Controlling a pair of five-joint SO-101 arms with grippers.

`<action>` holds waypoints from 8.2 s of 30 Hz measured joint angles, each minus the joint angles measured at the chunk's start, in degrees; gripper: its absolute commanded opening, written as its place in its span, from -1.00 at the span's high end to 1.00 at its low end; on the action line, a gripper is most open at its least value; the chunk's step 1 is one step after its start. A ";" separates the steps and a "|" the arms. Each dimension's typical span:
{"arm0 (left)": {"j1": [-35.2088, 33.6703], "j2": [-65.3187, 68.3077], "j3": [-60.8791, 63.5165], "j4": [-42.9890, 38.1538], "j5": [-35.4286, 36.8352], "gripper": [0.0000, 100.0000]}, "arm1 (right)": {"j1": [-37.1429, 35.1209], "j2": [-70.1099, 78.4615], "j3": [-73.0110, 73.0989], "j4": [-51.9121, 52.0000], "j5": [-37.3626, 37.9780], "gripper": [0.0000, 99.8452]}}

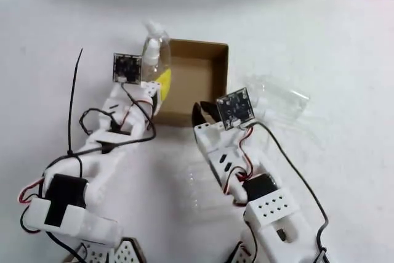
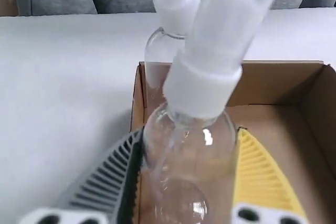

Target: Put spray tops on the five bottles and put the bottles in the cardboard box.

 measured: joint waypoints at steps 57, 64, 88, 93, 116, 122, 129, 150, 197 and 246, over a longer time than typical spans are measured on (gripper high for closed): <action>-1.85 -32.44 4.04 40.62 -7.82 0.31 | 0.00 0.00 0.00 0.00 0.00 0.97; -1.85 -41.23 7.91 48.00 -8.35 0.31 | 0.00 0.00 0.00 0.00 0.00 0.97; -11.25 -62.59 9.41 80.97 -8.44 0.95 | 0.00 0.00 0.00 0.00 0.00 0.97; -12.75 -69.54 13.89 87.21 -8.44 0.95 | 0.00 0.00 0.00 0.00 0.00 0.97; -17.58 -104.62 37.89 89.76 -8.44 0.95 | 13.19 0.00 -9.05 13.71 5.54 0.96; -17.58 -104.62 37.89 89.93 -8.44 0.95 | 14.33 0.00 -14.95 38.59 20.31 0.96; -17.58 -104.62 37.89 89.93 -8.44 0.95 | 14.68 0.00 -20.13 61.71 38.51 0.96; -17.58 -104.62 37.89 89.93 -8.44 0.95 | -14.07 0.09 -23.38 73.14 56.53 0.38; -17.58 -104.70 37.89 89.93 -8.44 0.95 | -18.73 33.32 -44.48 51.96 -12.04 0.66; -17.58 -104.70 37.89 89.93 -8.44 0.94 | 38.51 18.02 -21.36 64.53 29.01 0.97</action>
